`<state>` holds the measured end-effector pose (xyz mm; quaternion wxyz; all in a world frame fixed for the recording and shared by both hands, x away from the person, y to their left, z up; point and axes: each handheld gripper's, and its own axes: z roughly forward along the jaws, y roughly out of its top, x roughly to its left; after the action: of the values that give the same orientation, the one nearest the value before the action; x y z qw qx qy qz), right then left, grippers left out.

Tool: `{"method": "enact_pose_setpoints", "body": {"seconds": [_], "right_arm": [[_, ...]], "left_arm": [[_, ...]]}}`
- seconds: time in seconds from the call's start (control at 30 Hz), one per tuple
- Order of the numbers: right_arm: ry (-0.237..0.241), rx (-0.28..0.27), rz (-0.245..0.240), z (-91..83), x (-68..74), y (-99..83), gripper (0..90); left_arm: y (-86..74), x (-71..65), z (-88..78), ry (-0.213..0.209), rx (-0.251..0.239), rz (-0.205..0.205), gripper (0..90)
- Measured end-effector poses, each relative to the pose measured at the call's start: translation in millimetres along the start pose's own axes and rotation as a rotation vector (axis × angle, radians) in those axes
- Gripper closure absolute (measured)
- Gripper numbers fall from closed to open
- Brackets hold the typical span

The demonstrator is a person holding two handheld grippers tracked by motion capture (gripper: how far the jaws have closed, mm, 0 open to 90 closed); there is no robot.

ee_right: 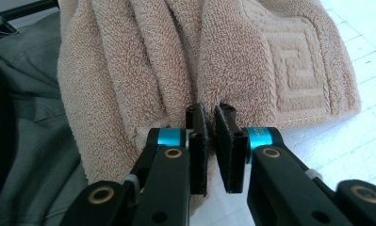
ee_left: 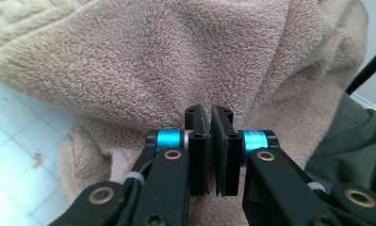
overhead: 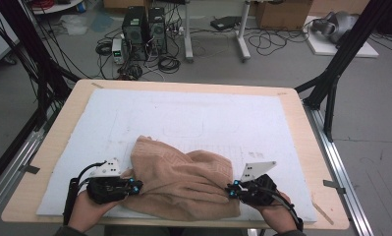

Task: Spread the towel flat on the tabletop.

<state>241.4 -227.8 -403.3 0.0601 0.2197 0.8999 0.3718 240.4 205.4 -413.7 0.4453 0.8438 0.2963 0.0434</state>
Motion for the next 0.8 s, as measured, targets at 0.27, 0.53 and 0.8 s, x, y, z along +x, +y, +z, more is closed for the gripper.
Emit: {"method": "enact_pose_setpoints", "body": {"seconds": [0.27, 0.53, 0.8], "right_arm": [[-0.001, -0.119, 0.021, -27.4, -18.5, 20.0, 62.8], [-0.044, -0.123, 0.034, -22.6, -43.0, 35.4, 54.8], [0.033, -0.035, 0.062, 26.1, -61.8, 51.4, 38.3]], "left_arm": [[26.7, 5.2, -16.0, 0.003, -0.074, 0.007, 65.3], [53.8, 19.0, -16.4, 0.077, -0.13, 0.027, 54.1], [68.6, 40.7, 25.9, 0.146, -0.025, 0.073, 41.7]]}}
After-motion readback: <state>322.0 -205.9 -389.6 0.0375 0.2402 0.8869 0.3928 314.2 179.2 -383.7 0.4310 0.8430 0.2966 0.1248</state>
